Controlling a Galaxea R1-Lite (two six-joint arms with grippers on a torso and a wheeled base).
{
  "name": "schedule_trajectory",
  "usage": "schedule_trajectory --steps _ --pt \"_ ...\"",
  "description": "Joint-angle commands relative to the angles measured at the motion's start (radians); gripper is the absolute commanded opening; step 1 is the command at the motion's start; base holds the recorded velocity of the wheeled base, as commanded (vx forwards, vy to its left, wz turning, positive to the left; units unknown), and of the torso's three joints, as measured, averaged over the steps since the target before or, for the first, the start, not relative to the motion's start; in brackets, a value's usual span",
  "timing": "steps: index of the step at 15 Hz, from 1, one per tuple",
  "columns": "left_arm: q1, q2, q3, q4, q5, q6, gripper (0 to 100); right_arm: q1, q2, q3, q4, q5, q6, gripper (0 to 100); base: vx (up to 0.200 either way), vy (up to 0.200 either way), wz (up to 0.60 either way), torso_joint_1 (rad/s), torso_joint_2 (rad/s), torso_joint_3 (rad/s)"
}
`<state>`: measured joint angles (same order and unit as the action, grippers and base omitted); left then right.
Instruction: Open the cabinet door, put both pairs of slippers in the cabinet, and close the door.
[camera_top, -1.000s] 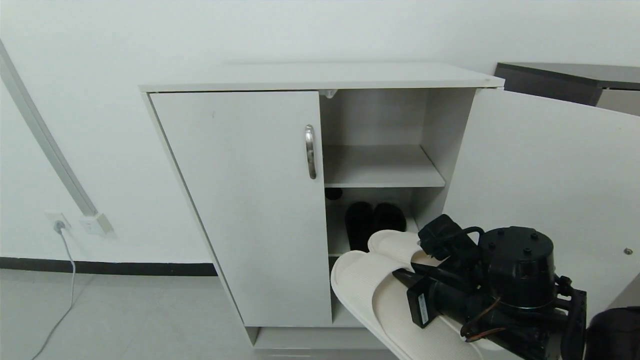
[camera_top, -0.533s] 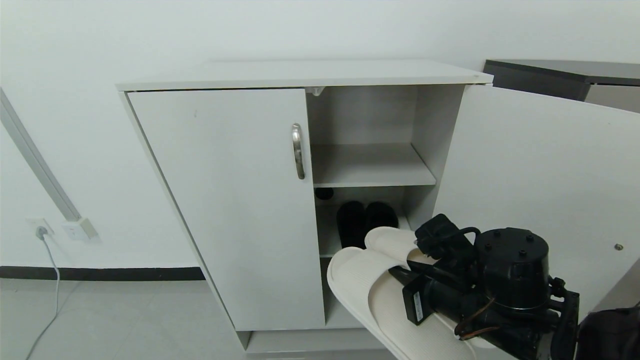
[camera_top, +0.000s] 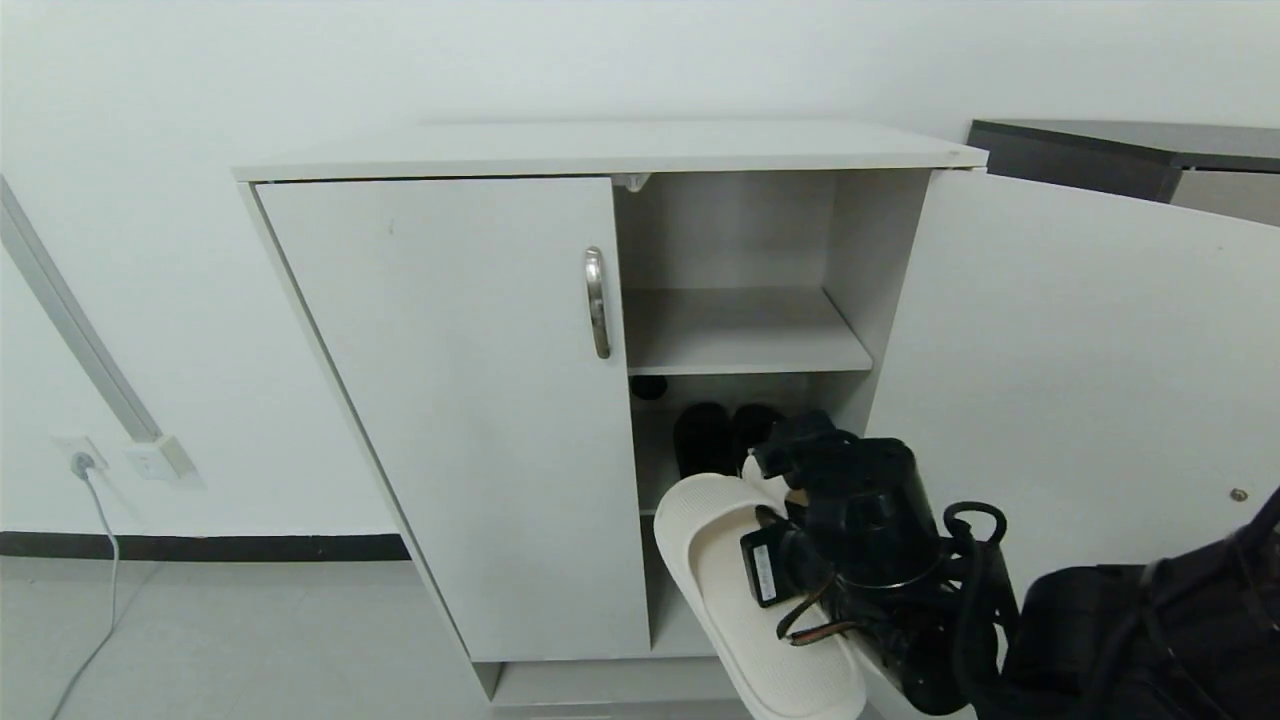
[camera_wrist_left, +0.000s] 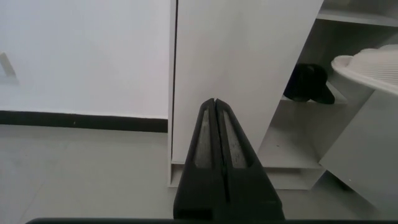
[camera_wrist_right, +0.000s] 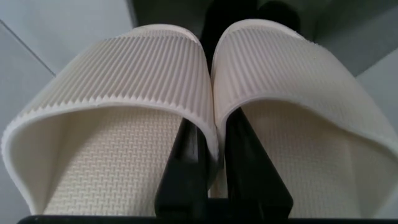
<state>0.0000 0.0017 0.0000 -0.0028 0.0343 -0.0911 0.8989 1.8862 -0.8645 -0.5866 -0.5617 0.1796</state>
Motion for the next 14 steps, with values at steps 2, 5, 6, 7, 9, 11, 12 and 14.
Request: schedule_trajectory --steps 2,5,6,7,9,11,12,14 --pt "0.0 0.0 0.0 0.0 -0.001 0.002 0 0.051 0.03 -0.349 0.375 -0.17 0.158 0 0.0 0.0 0.0 0.0 0.0 0.0" --pt "0.0 0.0 0.0 0.0 -0.001 -0.003 0 0.049 0.024 -0.43 0.386 -0.199 0.106 0 0.0 0.0 0.0 0.0 0.0 0.0" --pt "0.0 0.0 0.0 -0.002 -0.001 -0.003 0 0.049 0.024 -0.446 0.386 -0.205 0.1 0 0.0 0.0 0.0 0.0 0.0 0.0" --pt "0.0 0.0 0.0 -0.002 -0.001 -0.004 0 0.041 0.024 -0.467 0.383 -0.214 0.084 0 0.0 0.0 0.0 0.0 0.0 0.0" --pt "0.0 0.0 0.0 -0.002 -0.001 -0.004 0 0.021 0.024 -0.467 0.337 -0.219 0.054 0 0.0 0.0 0.0 0.0 0.0 0.0" --pt "0.0 0.0 0.0 -0.002 -0.001 -0.004 0 0.014 0.017 -0.456 0.281 -0.219 0.012 0 0.0 0.0 0.0 0.0 0.0 0.0" --pt "0.0 0.0 0.0 0.0 -0.001 -0.004 0 0.014 0.017 -0.45 0.271 -0.219 0.006 0 0.0 0.0 0.0 0.0 0.0 0.0" --pt "0.0 0.0 0.0 0.0 0.001 -0.004 0 0.0 0.024 -0.427 0.26 -0.219 0.015 0 0.0 0.0 0.0 0.0 0.0 0.0"
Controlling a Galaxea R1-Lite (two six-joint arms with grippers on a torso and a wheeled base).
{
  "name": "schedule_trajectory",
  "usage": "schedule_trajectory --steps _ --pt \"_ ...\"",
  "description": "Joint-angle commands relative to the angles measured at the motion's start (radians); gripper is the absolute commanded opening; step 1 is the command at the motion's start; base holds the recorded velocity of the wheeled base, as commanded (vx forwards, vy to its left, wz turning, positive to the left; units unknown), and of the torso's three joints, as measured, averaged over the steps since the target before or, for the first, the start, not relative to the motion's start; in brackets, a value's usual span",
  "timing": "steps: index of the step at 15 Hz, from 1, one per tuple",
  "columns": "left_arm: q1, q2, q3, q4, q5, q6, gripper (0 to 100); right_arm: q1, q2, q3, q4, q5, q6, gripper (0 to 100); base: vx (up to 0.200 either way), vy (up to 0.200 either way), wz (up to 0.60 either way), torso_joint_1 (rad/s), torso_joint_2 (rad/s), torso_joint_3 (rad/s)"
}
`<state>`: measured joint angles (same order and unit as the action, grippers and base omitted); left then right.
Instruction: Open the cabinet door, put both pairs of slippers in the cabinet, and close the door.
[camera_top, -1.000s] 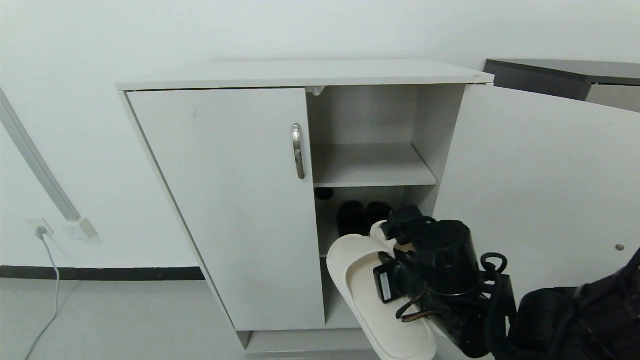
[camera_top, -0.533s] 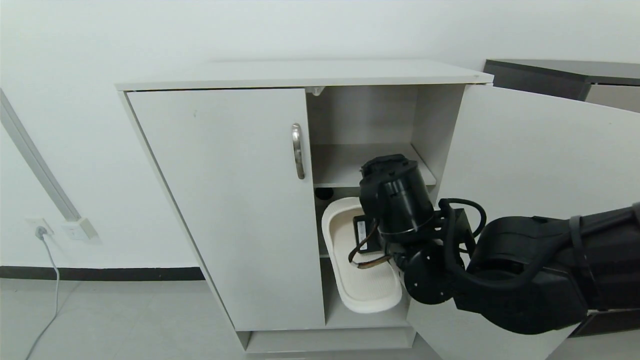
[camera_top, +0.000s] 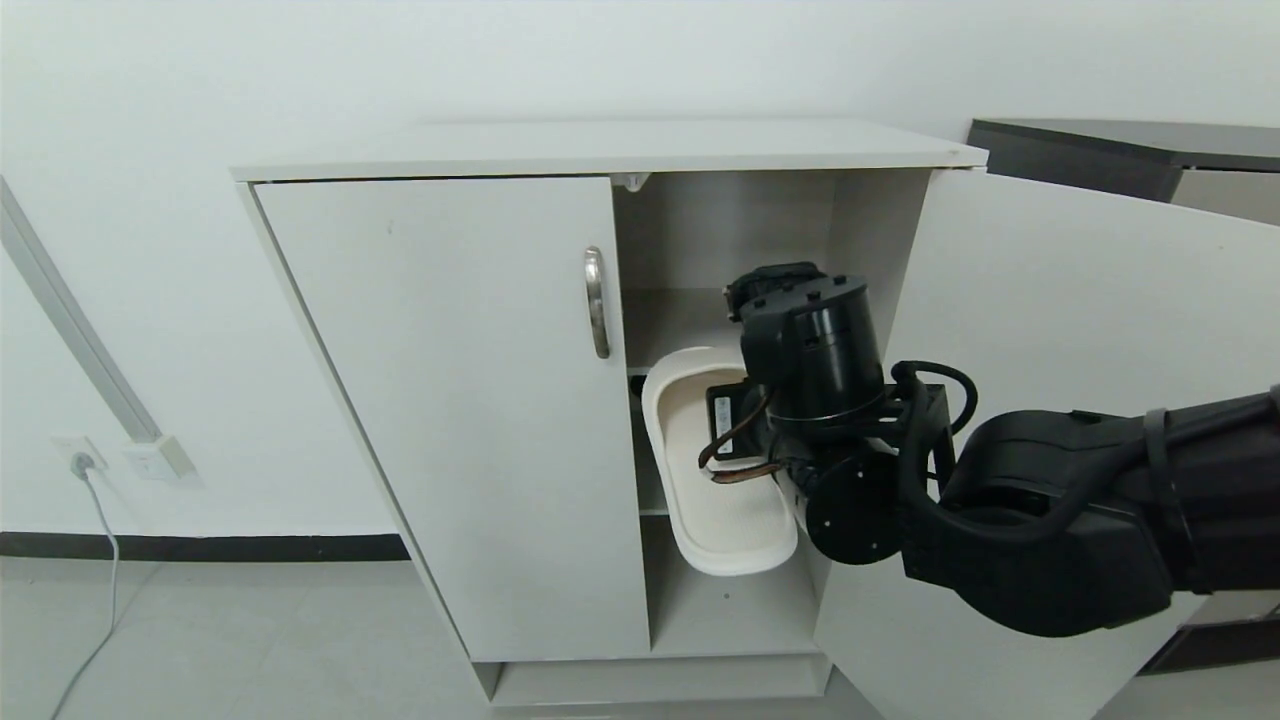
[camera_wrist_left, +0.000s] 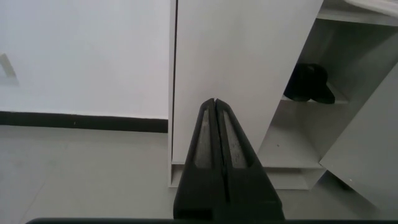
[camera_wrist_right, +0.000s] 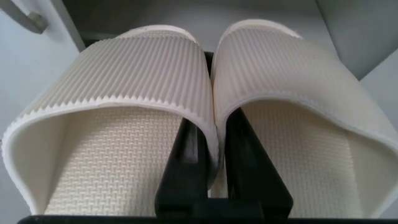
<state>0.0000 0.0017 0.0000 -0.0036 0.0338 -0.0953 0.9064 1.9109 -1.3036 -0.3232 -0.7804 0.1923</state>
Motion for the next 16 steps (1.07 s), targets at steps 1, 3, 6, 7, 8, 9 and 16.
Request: schedule_trajectory --steps 1,3,6,7,8,9,16 --pt "0.0 0.0 0.0 0.001 0.001 0.0 0 -0.017 0.002 0.026 -0.025 0.001 0.001 0 0.0 0.0 0.0 0.0 0.0 0.0" --pt "0.0 0.0 0.0 0.001 0.0 0.002 0 -0.026 0.002 0.047 -0.065 0.003 -0.004 0 0.0 0.0 0.0 0.0 0.0 0.0" --pt "0.0 0.0 0.0 0.001 0.0 0.002 0 -0.027 0.002 0.053 -0.07 0.003 -0.004 0 0.067 0.0 0.0 0.001 0.0 0.001" --pt "0.0 0.0 0.0 0.001 0.0 0.002 0 -0.027 0.004 0.055 -0.07 0.003 -0.004 0 0.2 0.0 0.0 0.002 0.01 0.002" --pt "0.0 0.0 0.0 0.001 0.0 0.002 0 -0.027 0.004 0.055 -0.07 0.003 -0.004 0 0.2 0.0 0.0 -0.007 0.0 0.007" --pt "0.0 0.0 0.0 0.001 0.0 0.002 0 -0.029 0.004 0.055 -0.07 0.003 -0.004 0 0.2 0.0 0.0 -0.007 0.0 0.007" --pt "0.0 0.0 0.0 -0.001 0.0 0.002 0 -0.029 0.008 0.055 -0.07 0.003 -0.002 0 0.2 0.0 0.0 0.002 0.0 0.004"
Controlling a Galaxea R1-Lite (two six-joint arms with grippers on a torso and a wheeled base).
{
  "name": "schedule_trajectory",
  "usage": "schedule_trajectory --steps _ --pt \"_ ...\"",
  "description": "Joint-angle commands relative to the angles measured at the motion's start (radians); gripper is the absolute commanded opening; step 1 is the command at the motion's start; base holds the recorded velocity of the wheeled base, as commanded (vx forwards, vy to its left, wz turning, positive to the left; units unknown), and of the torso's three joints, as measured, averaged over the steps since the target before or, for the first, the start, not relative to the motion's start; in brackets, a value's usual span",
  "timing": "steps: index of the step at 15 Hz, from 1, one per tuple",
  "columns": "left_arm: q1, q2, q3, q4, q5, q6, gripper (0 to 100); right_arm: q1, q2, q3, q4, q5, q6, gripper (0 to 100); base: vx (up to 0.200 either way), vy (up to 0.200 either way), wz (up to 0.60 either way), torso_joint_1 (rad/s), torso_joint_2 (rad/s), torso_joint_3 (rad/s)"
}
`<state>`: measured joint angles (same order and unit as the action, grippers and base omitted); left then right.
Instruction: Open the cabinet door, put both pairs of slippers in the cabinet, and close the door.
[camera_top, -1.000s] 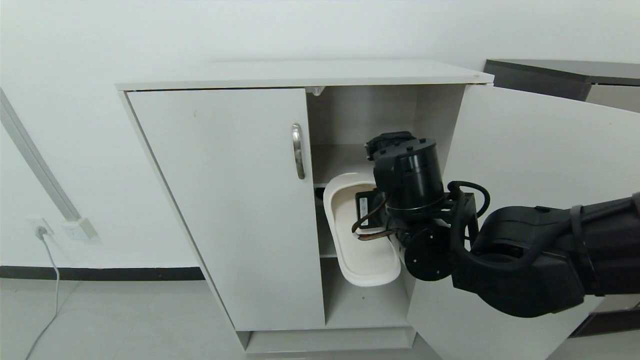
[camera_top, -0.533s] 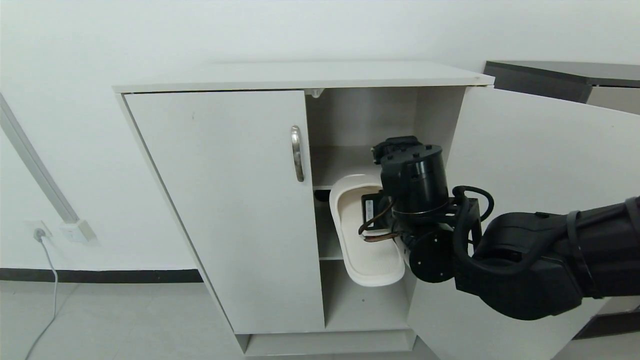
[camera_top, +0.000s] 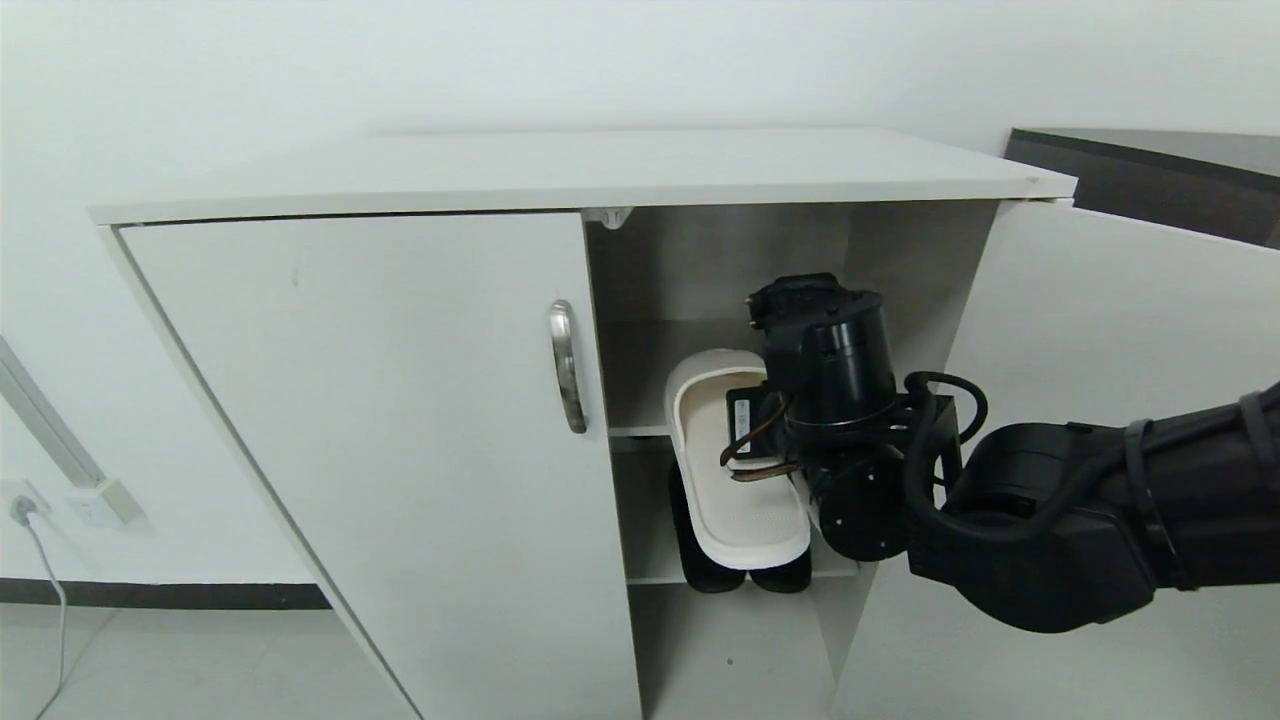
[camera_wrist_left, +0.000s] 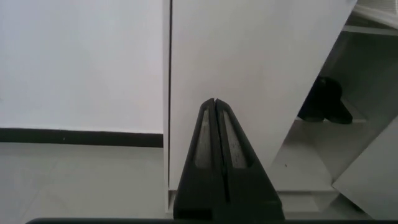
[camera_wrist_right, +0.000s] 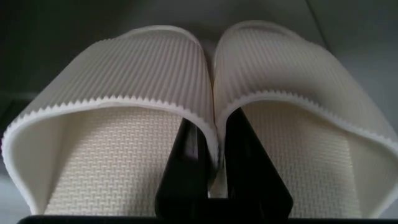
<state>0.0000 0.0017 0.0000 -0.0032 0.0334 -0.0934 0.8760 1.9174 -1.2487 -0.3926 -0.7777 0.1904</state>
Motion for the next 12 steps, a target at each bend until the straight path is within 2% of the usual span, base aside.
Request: schedule_trajectory --steps 1,6,12 --pt "0.0 0.0 0.0 -0.001 0.0 -0.002 0 0.001 0.003 0.0 0.0 0.001 0.0 0 0.2 0.0 0.0 0.007 0.01 0.002" --pt "0.0 0.0 0.0 0.0 0.0 0.001 0 -0.014 0.032 -0.038 0.001 0.012 0.0 0 0.0 0.0 0.0 0.0 0.0 0.0" --pt "0.0 0.0 0.0 -0.001 0.0 0.0 0 -0.08 0.158 -0.186 0.011 0.023 0.001 0 0.0 0.0 0.0 0.0 0.0 0.0"
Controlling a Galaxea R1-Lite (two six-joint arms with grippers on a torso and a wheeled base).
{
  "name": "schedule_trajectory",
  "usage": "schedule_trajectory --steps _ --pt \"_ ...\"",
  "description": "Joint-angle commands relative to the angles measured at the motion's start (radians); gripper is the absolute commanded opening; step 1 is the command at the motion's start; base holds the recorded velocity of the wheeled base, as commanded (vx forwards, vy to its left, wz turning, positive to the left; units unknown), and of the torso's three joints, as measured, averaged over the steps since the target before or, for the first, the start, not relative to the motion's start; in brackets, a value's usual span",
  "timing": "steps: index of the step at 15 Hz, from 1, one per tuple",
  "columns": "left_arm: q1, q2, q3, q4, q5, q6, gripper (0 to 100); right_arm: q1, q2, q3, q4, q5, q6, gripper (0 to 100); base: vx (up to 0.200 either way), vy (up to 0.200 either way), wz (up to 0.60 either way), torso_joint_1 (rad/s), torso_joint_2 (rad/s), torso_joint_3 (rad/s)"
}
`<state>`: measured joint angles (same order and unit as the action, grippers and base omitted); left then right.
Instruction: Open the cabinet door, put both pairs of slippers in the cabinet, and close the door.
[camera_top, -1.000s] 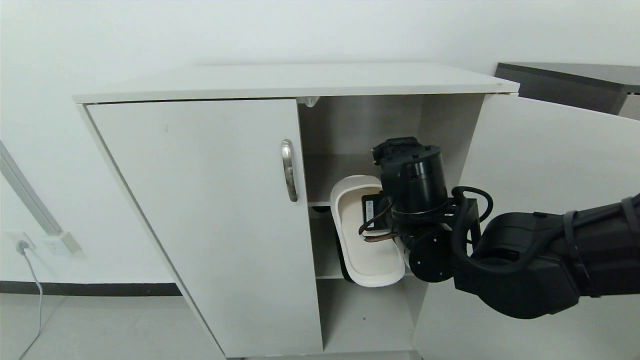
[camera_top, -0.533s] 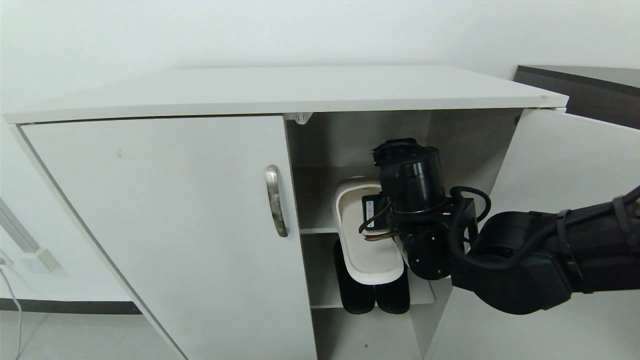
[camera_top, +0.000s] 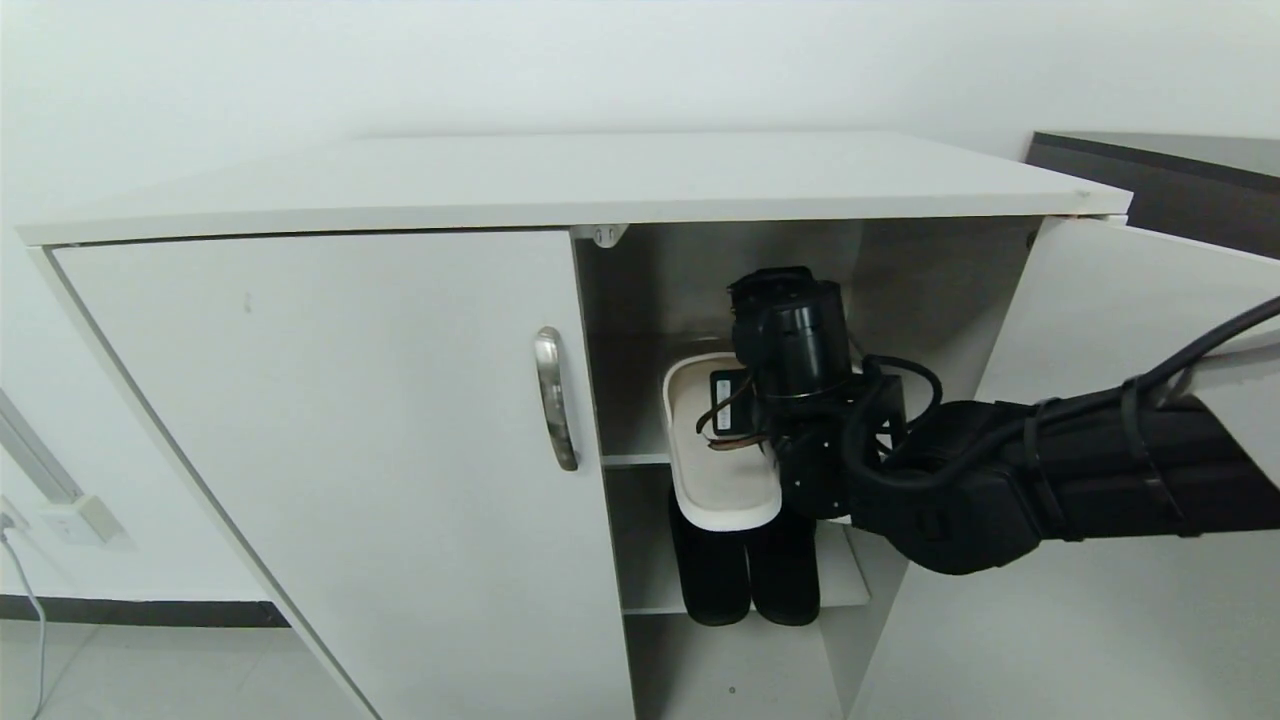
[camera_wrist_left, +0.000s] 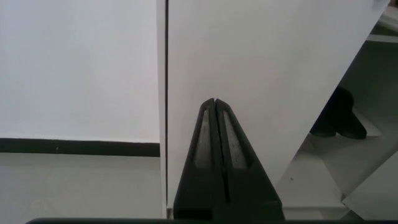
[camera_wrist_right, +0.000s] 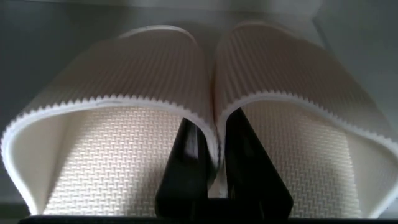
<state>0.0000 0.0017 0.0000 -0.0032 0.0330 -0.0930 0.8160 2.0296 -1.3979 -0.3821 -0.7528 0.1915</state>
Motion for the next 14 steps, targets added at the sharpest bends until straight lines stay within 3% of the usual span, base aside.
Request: schedule_trajectory --steps 1,8,14 --pt "0.0 0.0 0.0 -0.001 0.001 -0.001 0 -0.027 0.06 -0.056 0.002 0.0 0.0 0 0.0 0.0 0.0 0.0 0.0 0.0" --pt "0.0 0.0 0.0 -0.001 0.001 -0.001 0 -0.064 0.115 -0.224 0.101 0.016 0.0 0 0.0 0.0 0.0 0.0 0.0 0.0" --pt "0.0 0.0 0.0 -0.001 0.001 -0.002 0 -0.075 0.149 -0.282 0.134 0.032 0.0 0 0.0 0.0 0.0 0.0 0.0 0.0"
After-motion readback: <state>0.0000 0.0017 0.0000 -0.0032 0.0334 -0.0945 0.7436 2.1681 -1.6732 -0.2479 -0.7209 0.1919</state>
